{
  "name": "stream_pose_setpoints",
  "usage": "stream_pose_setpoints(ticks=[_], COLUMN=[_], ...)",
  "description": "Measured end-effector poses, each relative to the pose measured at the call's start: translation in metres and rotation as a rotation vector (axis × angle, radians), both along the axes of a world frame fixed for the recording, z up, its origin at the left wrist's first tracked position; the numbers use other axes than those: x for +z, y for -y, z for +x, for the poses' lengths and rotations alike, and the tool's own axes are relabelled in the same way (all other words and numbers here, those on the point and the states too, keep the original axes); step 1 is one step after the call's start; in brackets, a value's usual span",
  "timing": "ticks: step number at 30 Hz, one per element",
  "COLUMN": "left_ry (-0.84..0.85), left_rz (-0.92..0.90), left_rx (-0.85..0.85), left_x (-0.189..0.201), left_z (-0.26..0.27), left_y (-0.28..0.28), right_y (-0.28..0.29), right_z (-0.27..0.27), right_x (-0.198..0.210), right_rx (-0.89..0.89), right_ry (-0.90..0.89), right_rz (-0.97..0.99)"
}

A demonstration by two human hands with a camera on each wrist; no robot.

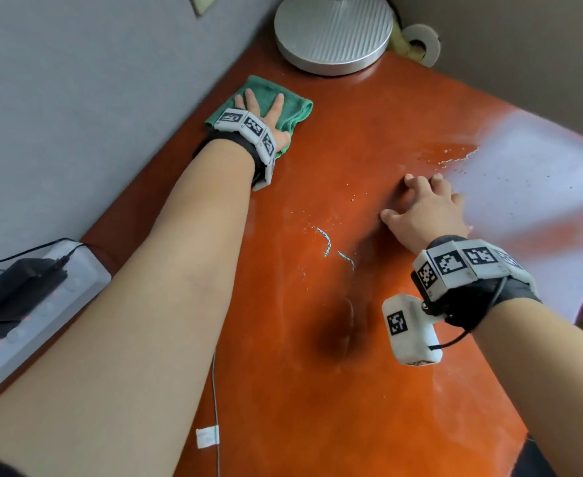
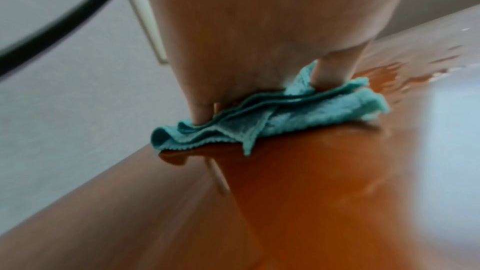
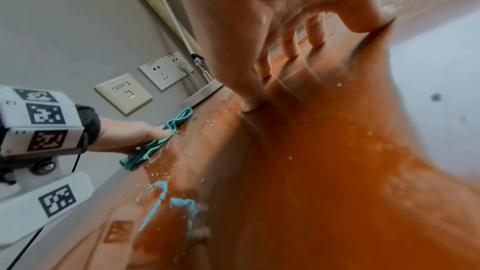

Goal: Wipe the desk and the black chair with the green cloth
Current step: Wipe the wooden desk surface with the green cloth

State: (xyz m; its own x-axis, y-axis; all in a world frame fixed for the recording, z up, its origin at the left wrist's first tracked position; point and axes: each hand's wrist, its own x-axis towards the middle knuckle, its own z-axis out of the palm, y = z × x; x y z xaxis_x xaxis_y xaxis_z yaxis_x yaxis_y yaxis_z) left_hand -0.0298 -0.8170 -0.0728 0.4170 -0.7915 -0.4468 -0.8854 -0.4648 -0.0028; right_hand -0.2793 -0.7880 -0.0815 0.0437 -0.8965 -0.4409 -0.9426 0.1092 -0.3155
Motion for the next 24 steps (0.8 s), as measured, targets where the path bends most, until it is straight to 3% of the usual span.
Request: stream_pose_setpoints(ticks=[7, 11, 14, 21, 24], left_ry=[-0.066, -0.103, -0.142, -0.122, -0.132], left_rz=[0.049, 0.068, 0.034, -0.043, -0.033], left_rx=[-0.368, -0.404, -0.353, 0.064, 0.114], left_x=[0.001, -0.004, -0.007, -0.005, -0.007], left_z=[-0.038, -0.045, -0.036, 0.039, 0.056], left_y=[0.001, -0.011, -0.014, -0.024, -0.043], right_y=[0.0, 0.0, 0.0, 0.003, 0.002], right_z=[-0.001, 0.0, -0.001, -0.005, -0.004], right_x=[0.0, 0.002, 0.001, -0.008, -0.007], right_rx=[0.002, 0.001, 0.004, 0.02, 0.01], right_ry=[0.007, 0.005, 0.006, 0.012, 0.005], right_rz=[0.001, 0.015, 0.008, -0.025, -0.018])
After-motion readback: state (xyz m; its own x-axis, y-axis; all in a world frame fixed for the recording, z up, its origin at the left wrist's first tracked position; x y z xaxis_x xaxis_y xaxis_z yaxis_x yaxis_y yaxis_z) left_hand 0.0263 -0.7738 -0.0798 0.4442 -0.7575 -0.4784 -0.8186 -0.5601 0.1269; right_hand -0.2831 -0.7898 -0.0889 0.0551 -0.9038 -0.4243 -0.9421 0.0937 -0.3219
